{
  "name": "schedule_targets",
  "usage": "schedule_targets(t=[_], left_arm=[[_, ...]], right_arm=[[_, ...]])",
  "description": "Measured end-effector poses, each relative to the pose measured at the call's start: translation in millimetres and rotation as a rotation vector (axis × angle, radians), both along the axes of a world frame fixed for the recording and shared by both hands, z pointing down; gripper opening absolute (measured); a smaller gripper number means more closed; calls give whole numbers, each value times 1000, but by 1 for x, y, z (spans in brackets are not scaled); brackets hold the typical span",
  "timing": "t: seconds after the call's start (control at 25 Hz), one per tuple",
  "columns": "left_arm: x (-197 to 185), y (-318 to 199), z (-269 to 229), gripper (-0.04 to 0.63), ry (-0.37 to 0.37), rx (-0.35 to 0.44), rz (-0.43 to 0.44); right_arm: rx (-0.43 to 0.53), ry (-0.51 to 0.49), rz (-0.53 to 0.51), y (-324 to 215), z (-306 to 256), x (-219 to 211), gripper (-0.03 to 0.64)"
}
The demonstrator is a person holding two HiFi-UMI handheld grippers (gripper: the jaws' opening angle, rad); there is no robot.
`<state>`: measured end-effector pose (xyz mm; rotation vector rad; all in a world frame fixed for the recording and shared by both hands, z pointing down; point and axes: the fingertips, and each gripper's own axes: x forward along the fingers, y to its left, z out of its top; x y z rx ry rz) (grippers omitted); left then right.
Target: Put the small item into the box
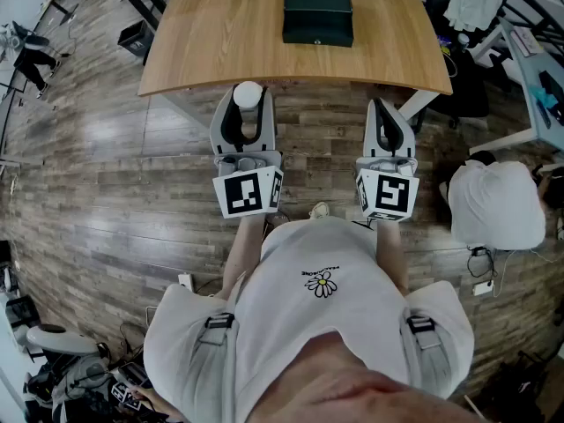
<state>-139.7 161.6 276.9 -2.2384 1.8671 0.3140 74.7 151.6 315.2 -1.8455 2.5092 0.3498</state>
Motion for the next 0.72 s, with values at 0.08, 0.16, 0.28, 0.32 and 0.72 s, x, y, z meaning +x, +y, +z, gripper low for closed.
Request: schedule_targets(t=[0.08,0.16,0.28,0.32,0.72], left_arm=[[-1,-1,0,184,-1,1,-2],[-2,-1,-2,184,-2,4,-4],[-3,-1,-5,184,6,10,-3],[-3,-1,-4,184,4,9,-4],[-9,-16,2,184,-27,-1,-36]], right_arm=[[1,0,-5,0,0,-1,5],[3,1,-9,-1,-1,-2,5],[6,7,-13,-1,-2,-4,5],[4,5,-14,-2,-1,-4,5],[-26,-80,-101,-16,16,-10,5]])
